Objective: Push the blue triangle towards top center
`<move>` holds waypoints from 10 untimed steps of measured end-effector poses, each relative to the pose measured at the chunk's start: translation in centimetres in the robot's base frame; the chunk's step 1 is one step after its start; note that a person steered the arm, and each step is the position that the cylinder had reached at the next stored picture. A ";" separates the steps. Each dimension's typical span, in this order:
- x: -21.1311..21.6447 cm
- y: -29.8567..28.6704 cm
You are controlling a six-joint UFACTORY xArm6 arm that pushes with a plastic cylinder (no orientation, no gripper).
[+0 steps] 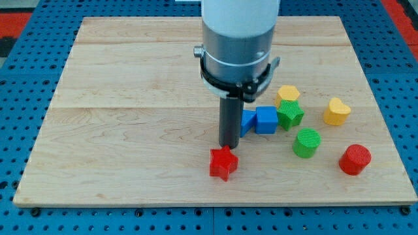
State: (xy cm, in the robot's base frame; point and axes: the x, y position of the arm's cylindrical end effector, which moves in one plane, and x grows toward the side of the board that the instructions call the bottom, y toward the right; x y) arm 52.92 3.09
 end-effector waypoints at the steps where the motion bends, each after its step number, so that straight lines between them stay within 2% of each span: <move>1: 0.0 2.2; 2: -3.9 1.2; 3: -9.0 -4.7; 4: -10.5 -8.1; 6: -3.0 -7.3; 7: -1.4 -3.9; 9: -1.5 1.6; 10: -4.0 3.1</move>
State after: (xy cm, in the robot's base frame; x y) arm 48.96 6.23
